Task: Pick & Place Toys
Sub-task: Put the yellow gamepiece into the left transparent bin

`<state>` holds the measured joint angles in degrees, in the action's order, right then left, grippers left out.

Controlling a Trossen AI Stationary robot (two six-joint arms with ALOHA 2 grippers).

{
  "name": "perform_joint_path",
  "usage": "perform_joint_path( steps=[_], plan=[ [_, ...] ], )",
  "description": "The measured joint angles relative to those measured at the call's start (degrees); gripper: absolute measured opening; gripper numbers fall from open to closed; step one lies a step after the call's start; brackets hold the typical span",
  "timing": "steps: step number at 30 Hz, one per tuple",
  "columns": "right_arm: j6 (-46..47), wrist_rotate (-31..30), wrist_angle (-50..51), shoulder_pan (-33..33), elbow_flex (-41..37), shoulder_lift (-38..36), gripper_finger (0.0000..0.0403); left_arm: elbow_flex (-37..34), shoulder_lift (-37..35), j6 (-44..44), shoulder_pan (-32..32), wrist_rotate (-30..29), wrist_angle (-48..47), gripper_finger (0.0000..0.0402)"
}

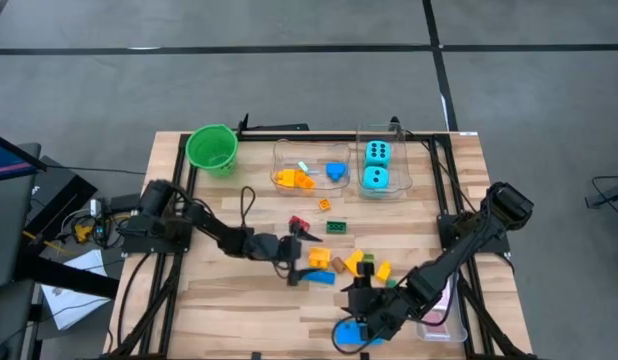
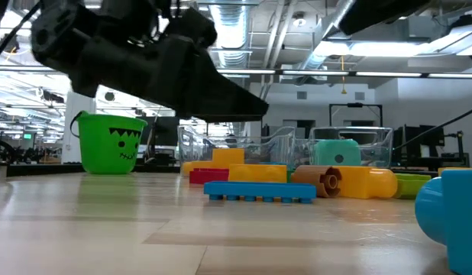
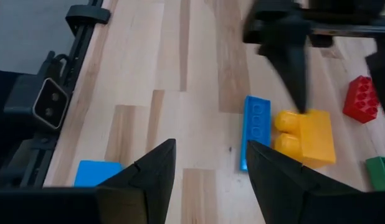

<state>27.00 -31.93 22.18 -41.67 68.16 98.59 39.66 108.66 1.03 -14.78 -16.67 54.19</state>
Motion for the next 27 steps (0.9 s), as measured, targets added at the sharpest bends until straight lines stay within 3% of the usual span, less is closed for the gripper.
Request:
perform_joint_path(
  steps=[5,17,27],
  plan=[
    [0.0,0.0,0.1,-0.3,0.0,0.0,0.0186,0.0,0.0,-4.3,2.4,2.1,-3.2,0.0368],
    [0.0,0.0,-0.1,-0.2,0.0,0.0,0.0186,0.0,0.3,-4.8,1.3,3.1,-4.3,0.0396],
    [0.0,0.0,-0.1,-0.2,0.0,0.0,0.0186,0.1,7.8,-6.2,1.7,3.1,-2.0,0.0399]
  ],
)
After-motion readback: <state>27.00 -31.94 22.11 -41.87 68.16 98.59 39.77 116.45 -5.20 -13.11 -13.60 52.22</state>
